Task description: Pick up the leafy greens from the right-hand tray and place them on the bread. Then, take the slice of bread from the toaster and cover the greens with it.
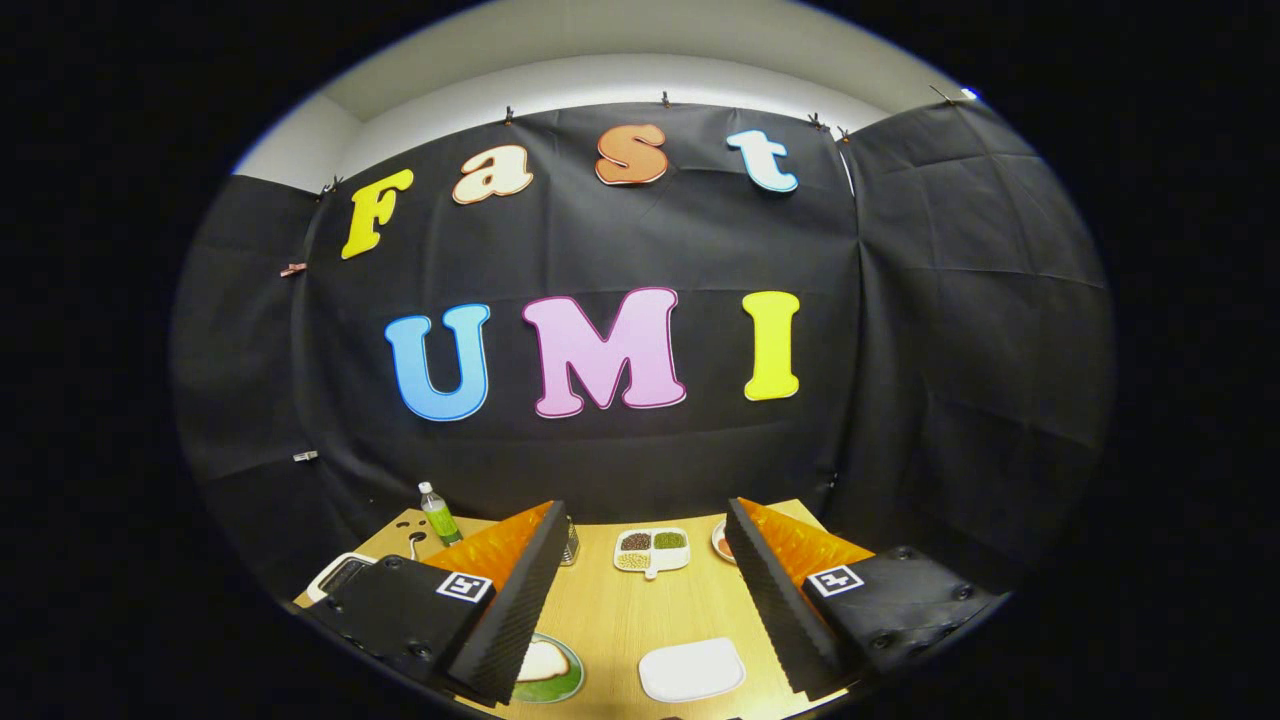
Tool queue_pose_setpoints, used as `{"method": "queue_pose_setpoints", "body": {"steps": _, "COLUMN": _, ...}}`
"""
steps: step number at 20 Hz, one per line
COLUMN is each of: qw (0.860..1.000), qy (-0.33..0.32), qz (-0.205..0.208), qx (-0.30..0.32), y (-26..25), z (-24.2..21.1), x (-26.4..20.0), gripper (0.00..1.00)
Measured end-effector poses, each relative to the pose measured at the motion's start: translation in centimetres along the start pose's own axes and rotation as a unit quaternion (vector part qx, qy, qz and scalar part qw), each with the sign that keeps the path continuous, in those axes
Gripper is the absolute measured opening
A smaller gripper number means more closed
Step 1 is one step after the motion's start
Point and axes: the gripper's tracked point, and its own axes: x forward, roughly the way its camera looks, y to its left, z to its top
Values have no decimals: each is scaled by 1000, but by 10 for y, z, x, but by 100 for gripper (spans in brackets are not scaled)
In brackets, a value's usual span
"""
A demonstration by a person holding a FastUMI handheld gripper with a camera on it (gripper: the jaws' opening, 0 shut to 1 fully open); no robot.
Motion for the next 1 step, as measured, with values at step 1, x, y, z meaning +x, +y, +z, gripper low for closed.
{"method": "queue_pose_setpoints", "body": {"steps": 1, "qw": 1000, "qy": 3, "qz": -1, "qx": -1, "y": 2, "z": -2, "x": 0, "gripper": 98}}
